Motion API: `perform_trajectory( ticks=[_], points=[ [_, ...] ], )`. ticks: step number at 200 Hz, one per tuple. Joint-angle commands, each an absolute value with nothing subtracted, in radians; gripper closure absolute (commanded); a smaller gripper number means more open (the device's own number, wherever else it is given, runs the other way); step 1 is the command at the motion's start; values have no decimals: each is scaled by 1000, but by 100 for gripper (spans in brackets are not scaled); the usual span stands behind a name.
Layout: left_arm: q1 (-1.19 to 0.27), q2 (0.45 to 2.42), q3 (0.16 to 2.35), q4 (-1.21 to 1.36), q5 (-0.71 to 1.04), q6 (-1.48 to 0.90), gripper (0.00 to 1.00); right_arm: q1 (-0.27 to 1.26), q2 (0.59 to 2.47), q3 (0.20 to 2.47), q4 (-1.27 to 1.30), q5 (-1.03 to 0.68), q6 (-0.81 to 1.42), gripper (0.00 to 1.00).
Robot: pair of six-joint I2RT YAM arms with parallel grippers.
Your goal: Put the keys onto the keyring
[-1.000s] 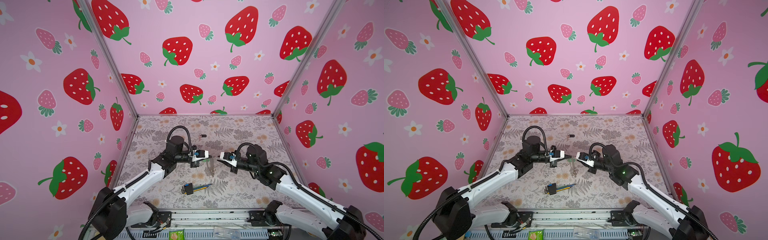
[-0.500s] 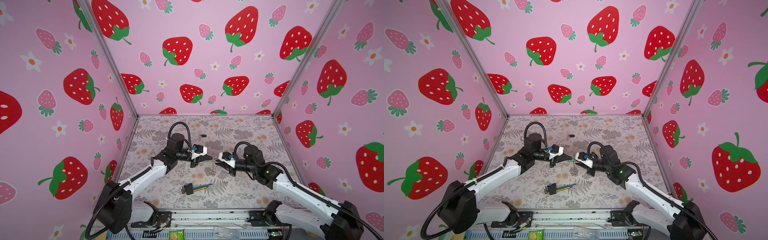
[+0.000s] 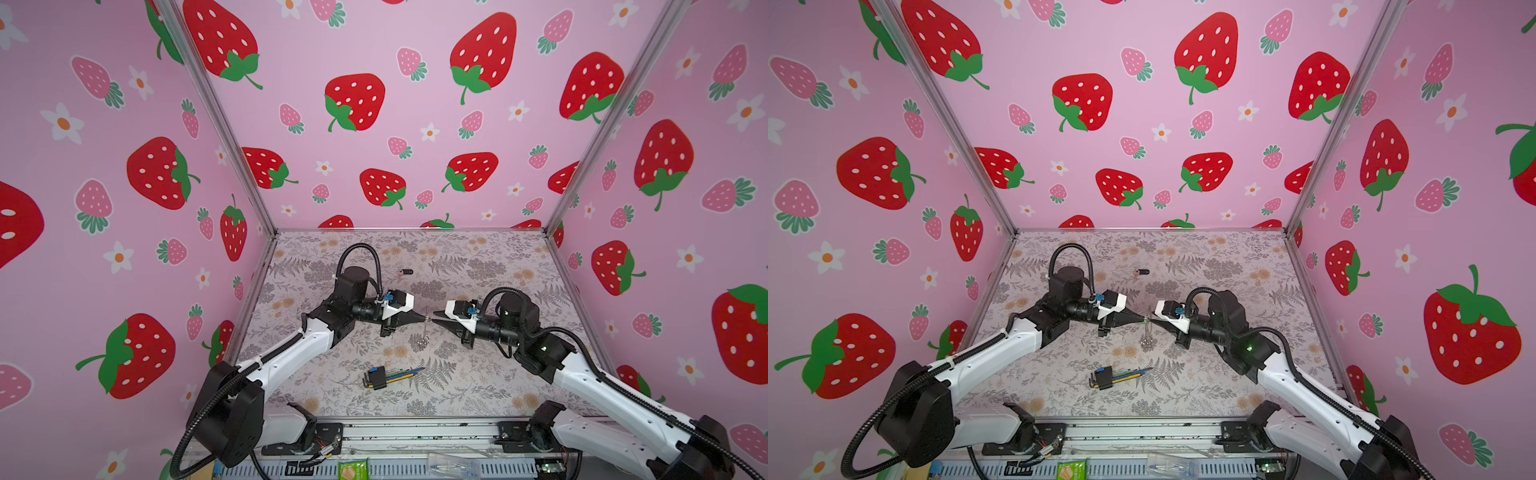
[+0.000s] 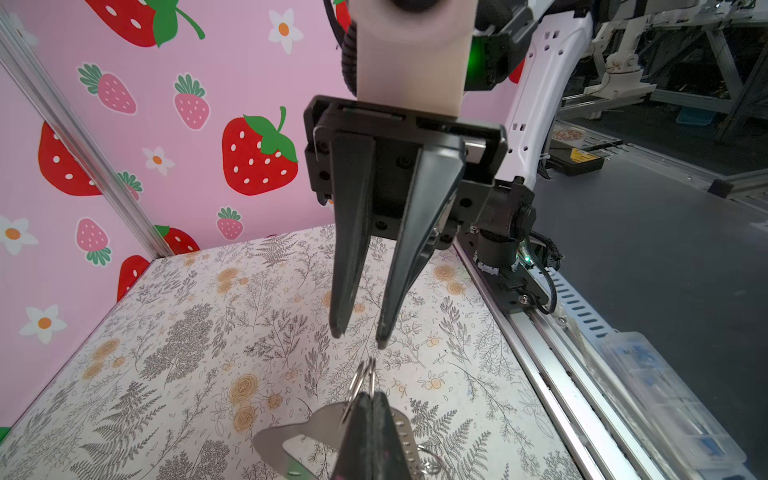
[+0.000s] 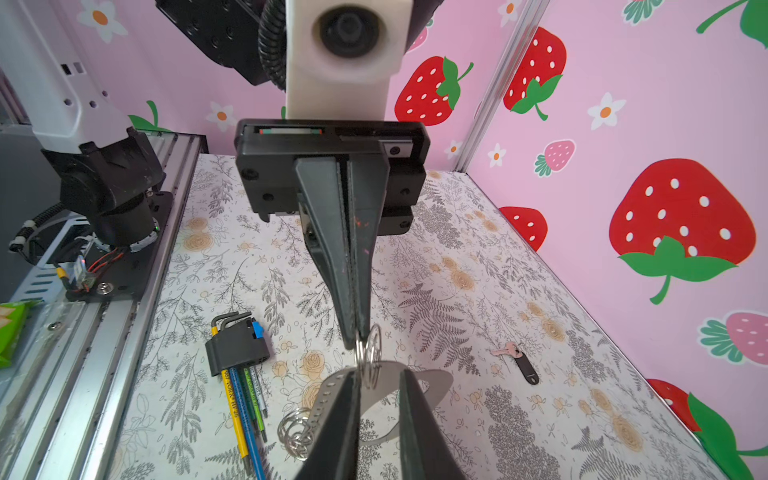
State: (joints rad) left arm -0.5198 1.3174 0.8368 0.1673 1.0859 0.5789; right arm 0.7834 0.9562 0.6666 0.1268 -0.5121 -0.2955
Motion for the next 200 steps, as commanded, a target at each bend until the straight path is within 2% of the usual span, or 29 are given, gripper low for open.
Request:
perform_trajectory(
  ticks=[1, 32, 71, 108, 152, 200],
  points=[
    [-518, 1328, 888, 161, 1137, 600, 100, 788, 969, 649, 141, -484, -280, 77],
    [-518, 1324, 894, 149, 1158, 603, 100, 787, 980, 650, 133, -435, -277, 76],
    [-518, 1327, 901, 131, 1186, 601, 100, 788, 954, 637, 138, -422, -277, 69],
    [-518, 1331, 909, 121, 1192, 601, 100, 788, 944, 633, 149, -524, -279, 65],
    [-520, 1340, 926, 122, 1200, 594, 100, 792, 975, 667, 88, -549, -292, 67],
    [-522, 1354, 934, 118, 1214, 583, 100, 793, 930, 633, 164, -510, -277, 73]
  ],
)
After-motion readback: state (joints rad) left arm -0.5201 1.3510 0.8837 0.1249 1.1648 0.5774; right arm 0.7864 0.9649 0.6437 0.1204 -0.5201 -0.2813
